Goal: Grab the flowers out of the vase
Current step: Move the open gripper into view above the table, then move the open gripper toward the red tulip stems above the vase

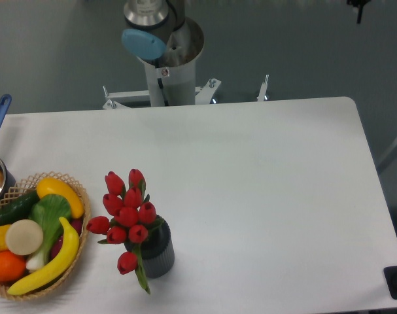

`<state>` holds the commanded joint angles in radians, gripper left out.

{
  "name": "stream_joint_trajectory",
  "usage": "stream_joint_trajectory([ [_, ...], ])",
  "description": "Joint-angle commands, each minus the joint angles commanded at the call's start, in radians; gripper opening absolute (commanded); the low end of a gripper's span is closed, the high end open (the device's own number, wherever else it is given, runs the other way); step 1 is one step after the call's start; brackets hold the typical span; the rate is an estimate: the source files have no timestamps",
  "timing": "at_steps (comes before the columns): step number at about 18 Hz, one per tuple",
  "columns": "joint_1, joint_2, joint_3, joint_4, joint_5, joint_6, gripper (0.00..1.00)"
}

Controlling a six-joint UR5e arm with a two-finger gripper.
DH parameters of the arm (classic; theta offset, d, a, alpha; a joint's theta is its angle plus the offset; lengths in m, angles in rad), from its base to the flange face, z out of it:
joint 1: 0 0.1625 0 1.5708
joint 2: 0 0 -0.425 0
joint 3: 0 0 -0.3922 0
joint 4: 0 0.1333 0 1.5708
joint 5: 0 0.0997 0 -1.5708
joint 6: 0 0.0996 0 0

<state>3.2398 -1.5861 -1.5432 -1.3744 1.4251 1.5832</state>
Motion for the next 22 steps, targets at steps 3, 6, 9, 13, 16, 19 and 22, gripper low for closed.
stream_joint_trajectory([
  [3, -0.018, -0.002, -0.003, 0.0, -0.014, -0.018, 1.0],
  [6, -0.017, -0.003, -0.02, 0.0, -0.09, -0.031, 1.0],
  [9, -0.008, 0.002, -0.066, 0.021, -0.234, -0.154, 1.0],
  [13, -0.014, 0.003, -0.1, 0.057, -0.328, -0.275, 1.0],
  [16, -0.018, 0.002, -0.167, 0.112, -0.435, -0.279, 1.0],
  [19, -0.02, -0.003, -0.219, 0.161, -0.57, -0.296, 1.0],
  [22, -0.084, -0.012, -0.251, 0.221, -0.581, -0.29, 1.0],
])
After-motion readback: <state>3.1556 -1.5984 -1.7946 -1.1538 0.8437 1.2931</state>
